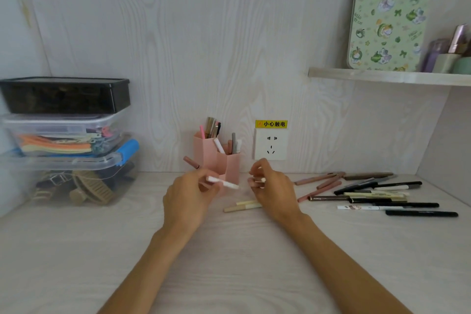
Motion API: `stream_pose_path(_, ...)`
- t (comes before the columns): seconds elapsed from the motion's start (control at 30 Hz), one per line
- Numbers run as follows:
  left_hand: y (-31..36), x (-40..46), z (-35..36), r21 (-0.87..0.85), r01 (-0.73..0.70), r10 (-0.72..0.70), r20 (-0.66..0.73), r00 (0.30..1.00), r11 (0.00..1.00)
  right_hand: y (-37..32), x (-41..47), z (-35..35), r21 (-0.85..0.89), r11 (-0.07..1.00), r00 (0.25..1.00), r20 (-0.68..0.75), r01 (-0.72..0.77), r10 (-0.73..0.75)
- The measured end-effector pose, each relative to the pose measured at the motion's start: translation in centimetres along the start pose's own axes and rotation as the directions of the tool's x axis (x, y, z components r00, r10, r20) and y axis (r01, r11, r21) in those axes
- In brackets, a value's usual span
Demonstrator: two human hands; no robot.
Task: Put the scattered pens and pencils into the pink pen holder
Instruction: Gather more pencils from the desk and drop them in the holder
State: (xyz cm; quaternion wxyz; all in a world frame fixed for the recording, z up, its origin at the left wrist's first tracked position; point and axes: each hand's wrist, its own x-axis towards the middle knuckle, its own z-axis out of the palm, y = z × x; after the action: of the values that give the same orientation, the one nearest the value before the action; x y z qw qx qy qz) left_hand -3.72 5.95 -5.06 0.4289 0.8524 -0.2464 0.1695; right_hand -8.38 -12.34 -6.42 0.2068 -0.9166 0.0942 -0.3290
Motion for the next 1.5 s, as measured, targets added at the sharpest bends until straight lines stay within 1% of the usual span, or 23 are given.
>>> stream_pose_path(0.1, 0.8, 0.7, -1.6, -0.173, -0.091, 0.053, -0.213, 0.976, 0.981, 0.2, -0.3, -0.1, -0.068, 0.997, 0.999, -0.012, 0.044, -0.045)
stream_pose_path(0.17, 1.3, 1.5, -2.9, -0.216, -0.132, 0.063, -0.303, 0.951, 0.967, 0.2, -0.3, 0.0, -0.126, 0.987, 0.995, 0.032, 0.099, -0.096)
stream_pose_path(0.27, 2.5, 2.6, -4.3, -0.115, -0.179, 0.123, -0.379, 0.917, 0.977, 0.2, -0.1, 0.3, -0.078, 0.992, 0.992, 0.083, 0.098, -0.091)
stream_pose_path(0.37, 4.1, 3.6, -4.6, -0.111, -0.230, 0.165, -0.415, 0.895, 0.967, 0.3, 0.0, 0.3, 0.046, 0.997, 0.992, 0.112, 0.056, -0.060)
stream_pose_path(0.43, 5.1, 4.3, -4.6, -0.057, -0.264, 0.213, -0.444, 0.871, 0.963, 0.6, 0.0, 0.4, 0.137, 0.990, 0.993, 0.106, 0.031, -0.045)
stream_pose_path(0.5, 5.5, 4.8, -4.4, 0.004, -0.265, 0.239, -0.447, 0.862, 0.964, 0.6, -0.1, 0.5, 0.188, 0.982, 0.995, 0.095, 0.001, -0.019)
stream_pose_path(0.63, 4.4, 4.5, -2.6, 0.094, -0.243, 0.260, -0.383, 0.886, 0.966, 0.7, -0.1, 0.7, 0.129, 0.992, 0.994, 0.107, -0.010, -0.004)
stream_pose_path(0.73, 3.4, 4.1, -1.2, 0.050, -0.232, 0.233, -0.394, 0.889, 0.971, 0.8, 0.0, 0.7, 0.130, 0.992, 0.996, 0.092, 0.002, -0.014)
stream_pose_path(0.77, 3.2, 4.2, -0.8, 0.065, -0.220, 0.227, -0.391, 0.892, 0.973, 0.8, 0.1, 0.7, 0.135, 0.991, 0.997, 0.076, 0.007, -0.018)
stream_pose_path(0.9, 2.3, 4.0, 0.4, 0.289, -0.169, 0.246, -0.257, 0.935, 0.942, 0.8, 0.4, 0.4, 0.196, 0.981, 1.000, 0.013, -0.011, 0.009)
stream_pose_path(1.0, 1.7, 4.1, -0.1, 0.484, -0.152, 0.294, -0.232, 0.927, 0.862, 0.8, 0.6, 0.4, 0.295, 0.955, 0.995, -0.078, -0.038, 0.064)
stream_pose_path(1.07, 1.8, 3.9, -0.5, 0.537, -0.129, 0.297, -0.240, 0.924, 0.834, 0.5, 0.6, 0.4, 0.404, 0.914, 0.986, -0.130, -0.039, 0.100)
stream_pose_path(1.1, 1.9, 3.3, -0.6, 0.506, -0.146, 0.310, -0.256, 0.916, 0.850, 0.3, 0.7, 0.4, 0.458, 0.888, 0.984, -0.136, -0.039, 0.114)
stream_pose_path(1.13, 2.1, 2.5, -0.5, 0.460, -0.198, 0.346, -0.265, 0.900, 0.866, 0.0, 0.7, 0.4, 0.502, 0.864, 0.983, -0.135, -0.042, 0.126)
stream_pose_path(1.17, 2.2, 1.5, -0.1, 0.419, -0.282, 0.406, -0.241, 0.882, 0.863, -0.3, 0.7, 0.4, 0.531, 0.846, 0.982, -0.133, -0.045, 0.136)
stream_pose_path(1.2, 2.3, 0.4, 0.3, 0.388, -0.361, 0.449, -0.165, 0.878, 0.848, -0.6, 0.8, 0.5, 0.544, 0.838, 0.980, -0.137, -0.045, 0.141)
stream_pose_path(1.23, 2.3, -0.6, 0.9, 0.337, -0.400, 0.444, -0.062, 0.894, 0.852, -0.8, 0.8, 0.6, 0.536, 0.843, 0.980, -0.144, -0.041, 0.139)
stream_pose_path(1.27, 2.4, -1.1, 1.3, 0.255, -0.374, 0.381, 0.023, 0.924, 0.892, -0.9, 0.7, 0.6, 0.509, 0.860, 0.980, -0.150, -0.035, 0.129)
stream_pose_path(1.3, 2.3, -1.3, 1.7, 0.166, -0.293, 0.285, 0.073, 0.956, 0.942, -1.0, 0.6, 0.7, 0.479, 0.878, 0.983, -0.146, -0.028, 0.111)
stream_pose_path(1.33, 2.2, -1.2, 2.0, 0.078, -0.205, 0.198, 0.081, 0.977, 0.976, -1.1, 0.4, 0.7, 0.453, 0.891, 0.986, -0.136, -0.020, 0.091)
stream_pose_path(1.4, 1.9, -0.9, 2.4, -0.066, -0.070, 0.073, 0.053, 0.996, 0.995, -1.1, 0.1, 0.8, 0.402, 0.916, 0.993, -0.105, 0.002, 0.044)
stream_pose_path(1.43, 1.9, -0.9, 2.4, -0.102, -0.038, 0.042, 0.035, 0.998, 0.994, -1.1, 0.0, 0.7, 0.366, 0.930, 0.996, -0.082, 0.015, 0.016)
stream_pose_path(1.5, 1.8, -0.9, 2.2, -0.103, -0.035, 0.038, 0.025, 0.999, 0.994, -1.1, -0.2, 0.8, 0.307, 0.951, 0.999, -0.021, 0.042, -0.037)
